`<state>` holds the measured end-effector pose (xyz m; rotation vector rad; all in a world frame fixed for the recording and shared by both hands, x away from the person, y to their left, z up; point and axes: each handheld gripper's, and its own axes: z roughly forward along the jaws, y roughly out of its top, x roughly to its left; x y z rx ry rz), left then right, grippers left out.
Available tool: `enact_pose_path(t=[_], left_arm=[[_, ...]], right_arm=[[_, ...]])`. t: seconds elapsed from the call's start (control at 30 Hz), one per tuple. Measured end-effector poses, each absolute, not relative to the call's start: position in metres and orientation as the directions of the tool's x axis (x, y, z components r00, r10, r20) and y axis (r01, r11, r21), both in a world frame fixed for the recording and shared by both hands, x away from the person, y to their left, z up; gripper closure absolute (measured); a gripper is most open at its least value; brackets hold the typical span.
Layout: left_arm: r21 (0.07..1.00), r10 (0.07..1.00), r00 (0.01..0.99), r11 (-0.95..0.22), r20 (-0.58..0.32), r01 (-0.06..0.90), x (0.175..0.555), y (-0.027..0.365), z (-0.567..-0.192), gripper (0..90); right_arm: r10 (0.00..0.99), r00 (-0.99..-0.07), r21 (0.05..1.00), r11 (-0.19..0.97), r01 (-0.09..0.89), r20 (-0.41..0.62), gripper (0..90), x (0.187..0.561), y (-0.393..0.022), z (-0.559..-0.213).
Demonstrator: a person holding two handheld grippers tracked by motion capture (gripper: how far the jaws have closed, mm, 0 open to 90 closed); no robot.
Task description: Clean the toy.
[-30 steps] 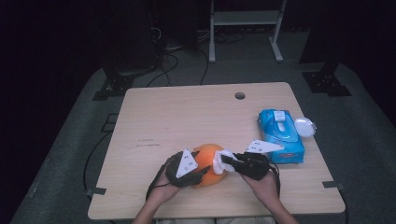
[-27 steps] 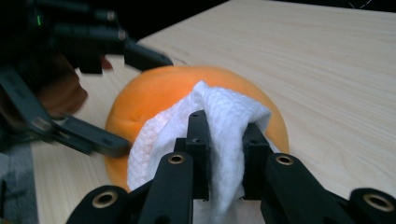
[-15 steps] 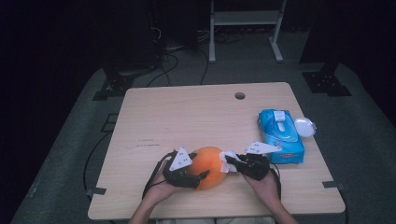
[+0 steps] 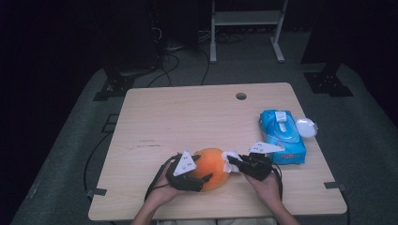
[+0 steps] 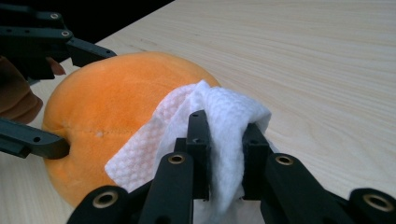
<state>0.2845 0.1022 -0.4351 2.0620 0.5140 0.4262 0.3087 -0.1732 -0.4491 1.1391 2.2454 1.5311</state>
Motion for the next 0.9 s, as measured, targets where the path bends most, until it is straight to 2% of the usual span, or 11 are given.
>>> enact_pose_path(t=[0.13,0.23,0.3,0.37,0.4,0.47,0.5,0.53,0.73,0.8,0.9], left_arm=[[0.864,0.51,0.856,-0.467,0.088,0.19,0.285,0.102,-0.435,24.0],[0.864,0.505,0.859,-0.468,0.089,0.186,0.285,0.102,-0.434,23.8],[0.875,0.516,0.854,-0.442,0.067,0.198,0.287,0.104,-0.431,18.6],[0.891,0.575,0.818,-0.378,0.013,0.251,0.294,0.11,-0.426,8.4],[0.891,0.575,0.818,-0.378,0.013,0.251,0.294,0.11,-0.426,8.3],[0.886,0.571,0.82,-0.364,-0.031,0.287,0.296,0.112,-0.431,8.3],[0.875,0.545,0.838,-0.393,-0.026,0.283,0.294,0.11,-0.436,13.3],[0.875,0.545,0.838,-0.393,-0.026,0.283,0.294,0.11,-0.436,14.1],[0.87,0.517,0.855,-0.438,0.037,0.227,0.287,0.102,-0.432,20.4],[0.863,0.51,0.858,-0.459,0.061,0.212,0.286,0.101,-0.432,20.9],[0.86,0.499,0.862,-0.472,0.082,0.191,0.284,0.099,-0.431,21.3]], right_arm=[[0.612,-0.765,0.904,0.187,0.384,0.199,77.5,0.294,-0.158,-0.427],[0.614,-0.775,0.905,0.229,0.358,0.151,77.5,0.291,-0.151,-0.425],[0.624,-0.763,0.891,0.231,0.39,0.172,77.6,0.295,-0.155,-0.437],[0.629,-0.76,0.893,0.233,0.384,0.163,77.6,0.294,-0.157,-0.437],[0.629,-0.76,0.893,0.233,0.384,0.163,77.6,0.294,-0.157,-0.437],[0.62,-0.77,0.896,0.246,0.37,0.148,77.6,0.291,-0.157,-0.435],[0.616,-0.773,0.897,0.246,0.367,0.148,77.6,0.292,-0.157,-0.435],[0.616,-0.773,0.897,0.246,0.367,0.148,77.6,0.292,-0.157,-0.435],[0.684,-0.705,0.881,0.197,0.429,0.19,77.8,0.303,-0.172,-0.441],[0.678,-0.709,0.886,0.19,0.424,0.194,77.8,0.301,-0.171,-0.439],[0.61,-0.779,0.912,0.224,0.345,0.144,77.8,0.289,-0.156,-0.423]])
